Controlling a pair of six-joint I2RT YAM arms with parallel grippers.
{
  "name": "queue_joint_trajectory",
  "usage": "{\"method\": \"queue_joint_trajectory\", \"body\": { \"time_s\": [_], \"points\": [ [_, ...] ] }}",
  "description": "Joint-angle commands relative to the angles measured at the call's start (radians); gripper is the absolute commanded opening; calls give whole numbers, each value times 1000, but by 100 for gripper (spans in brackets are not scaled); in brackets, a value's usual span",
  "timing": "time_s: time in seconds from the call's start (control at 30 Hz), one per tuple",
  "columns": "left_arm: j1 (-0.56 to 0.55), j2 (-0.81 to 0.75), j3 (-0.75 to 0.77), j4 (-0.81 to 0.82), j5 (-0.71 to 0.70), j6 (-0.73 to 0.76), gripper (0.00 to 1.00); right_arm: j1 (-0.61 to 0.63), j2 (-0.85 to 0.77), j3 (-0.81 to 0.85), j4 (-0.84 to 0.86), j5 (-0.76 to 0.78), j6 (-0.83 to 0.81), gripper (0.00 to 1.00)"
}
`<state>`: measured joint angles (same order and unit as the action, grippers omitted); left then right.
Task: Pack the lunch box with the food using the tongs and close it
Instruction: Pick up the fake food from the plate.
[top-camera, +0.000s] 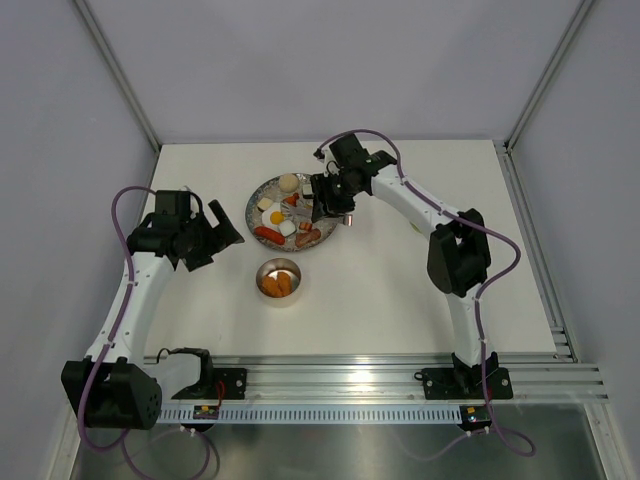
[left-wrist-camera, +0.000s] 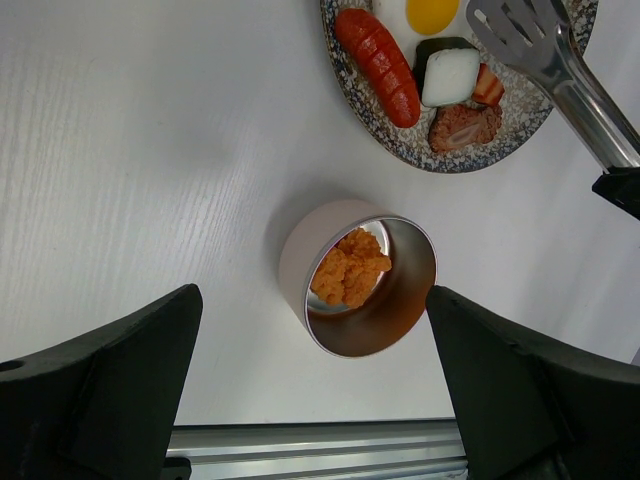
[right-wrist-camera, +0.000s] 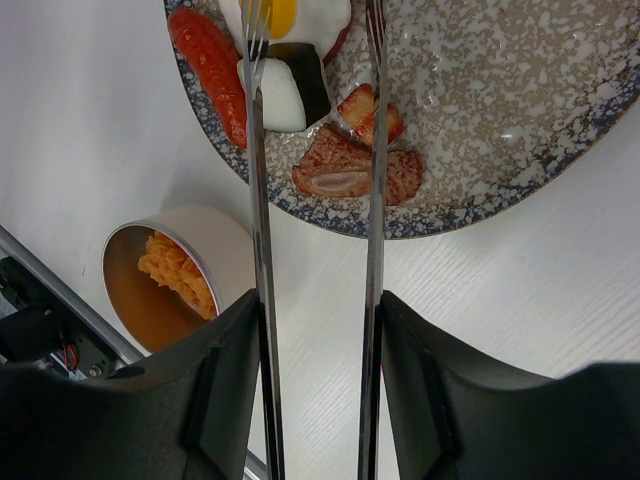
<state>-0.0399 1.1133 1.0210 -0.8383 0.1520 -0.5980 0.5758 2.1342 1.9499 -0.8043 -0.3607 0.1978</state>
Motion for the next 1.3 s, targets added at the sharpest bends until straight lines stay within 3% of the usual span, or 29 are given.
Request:
{"method": "queue_joint_trajectory", "body": {
  "time_s": [0.0,0.23,0.67,1.0,1.27],
  "points": [
    [6,-26,44,5,-6,14,99,-1,13,0,36,-24,-5,56],
    [6,-27,53,-2,-12,15,99,1,38,-3,34,-35,-18,57],
    [5,-43,33,4,1,1,99,-1,-11,-37,48,-118,-52,43],
    [6,-49,25,4,4,-3,99,1,-68,-62,80,-18,-29,5],
    [5,-53,13,8,8,-2,99,-1,-151,-92,99,34,-34,0]
  ]
}}
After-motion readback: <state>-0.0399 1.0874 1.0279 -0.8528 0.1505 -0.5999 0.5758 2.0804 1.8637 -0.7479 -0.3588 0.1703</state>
